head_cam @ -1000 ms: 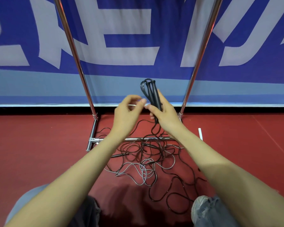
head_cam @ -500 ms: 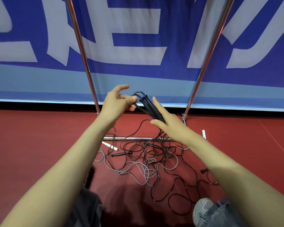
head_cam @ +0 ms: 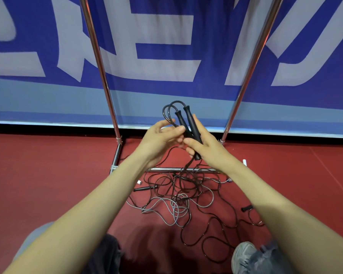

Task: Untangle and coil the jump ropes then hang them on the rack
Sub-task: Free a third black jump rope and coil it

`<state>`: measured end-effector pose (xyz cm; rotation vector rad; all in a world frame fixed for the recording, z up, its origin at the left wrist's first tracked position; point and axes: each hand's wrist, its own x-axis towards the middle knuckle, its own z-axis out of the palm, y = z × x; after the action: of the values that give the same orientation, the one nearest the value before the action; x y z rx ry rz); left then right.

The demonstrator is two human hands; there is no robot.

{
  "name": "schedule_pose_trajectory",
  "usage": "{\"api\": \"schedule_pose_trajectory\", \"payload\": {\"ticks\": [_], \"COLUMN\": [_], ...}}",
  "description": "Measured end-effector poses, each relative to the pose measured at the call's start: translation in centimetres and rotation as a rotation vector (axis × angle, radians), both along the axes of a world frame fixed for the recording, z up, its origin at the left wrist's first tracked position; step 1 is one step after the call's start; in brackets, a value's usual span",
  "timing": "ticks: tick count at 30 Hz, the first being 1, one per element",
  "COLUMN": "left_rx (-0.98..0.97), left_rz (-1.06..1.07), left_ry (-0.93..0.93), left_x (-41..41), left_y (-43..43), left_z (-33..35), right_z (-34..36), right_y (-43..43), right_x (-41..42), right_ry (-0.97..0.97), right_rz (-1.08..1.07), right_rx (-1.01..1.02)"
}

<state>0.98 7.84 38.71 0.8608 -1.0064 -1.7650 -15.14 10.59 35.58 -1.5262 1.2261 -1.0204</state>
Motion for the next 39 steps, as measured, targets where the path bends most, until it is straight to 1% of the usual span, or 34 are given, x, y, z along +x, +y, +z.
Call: {"api": "schedule_pose_trajectory", "payload": {"ticks": [3, 7, 10, 13, 17, 19, 21, 23, 24, 25, 28, 31, 34, 37, 39], "left_rx": [-0.077, -0.093, -0.121, -0.136, -0.113, -0.094, -0.083, -0.085, -0.093, -0.108, -0.177, -0.210, -0.236, -0.240, -0.212], "left_rz": [0.058, 0.048, 0.025, 0.020, 0.044, 0.059, 0.091, 0.138, 0.161, 0.179, 0.201, 0.205, 0.210, 0.217, 0.219], "left_ry": [-0.011, -0.097, -0.158, -0.158, -0.144, -0.147, -0.140, -0.116, -0.105, -0.104, -0.163, -0.200, -0.223, -0.236, -0.226], "left_x": [-0.8, -0.2, -0.1, -0.1, -0.2, -0.3, -0.2, 0.1, 0.2, 0.3, 0.3, 0.0, -0.1, 0.0, 0.2], "left_y": [0.3, -0.1, 0.0, 0.1, 0.2, 0.3, 0.2, -0.1, -0.4, -0.5, -0.6, -0.2, -0.2, -0.3, -0.5], "left_z": [-0.2, -0.1, -0.1, 0.0, 0.2, 0.3, 0.6, 0.9, 1.1, 1.2, 1.1, 1.0, 1.0, 1.1, 1.1], "right_z": [0.0, 0.4, 0.8, 0.8, 0.3, 0.1, 0.0, 0.1, 0.2, 0.3, 0.4, 0.2, 0.0, -0.4, -0.4], "right_y": [-0.1, 0.1, 0.4, 0.5, 0.1, 0.1, 0.1, 0.4, 0.5, 0.7, 1.2, 1.4, 1.2, 1.1, 1.1], "right_x": [0.3, 0.3, 0.4, 0.7, 0.6, 0.8, 1.1, 1.4, 1.4, 1.5, 1.9, 2.3, 2.4, 2.5, 2.5], "right_ry": [-0.056, -0.104, -0.060, 0.019, 0.097, 0.110, 0.075, 0.041, 0.067, 0.134, 0.350, 0.427, 0.415, 0.355, 0.319], "right_rz": [0.034, 0.150, 0.213, 0.214, 0.193, 0.150, 0.052, -0.078, -0.131, -0.161, -0.153, -0.165, -0.207, -0.166, -0.132], "right_rx": [0.036, 0.043, 0.076, 0.082, 0.079, 0.092, 0.090, 0.039, -0.009, -0.050, -0.086, -0.103, -0.084, -0.026, -0.031]}}
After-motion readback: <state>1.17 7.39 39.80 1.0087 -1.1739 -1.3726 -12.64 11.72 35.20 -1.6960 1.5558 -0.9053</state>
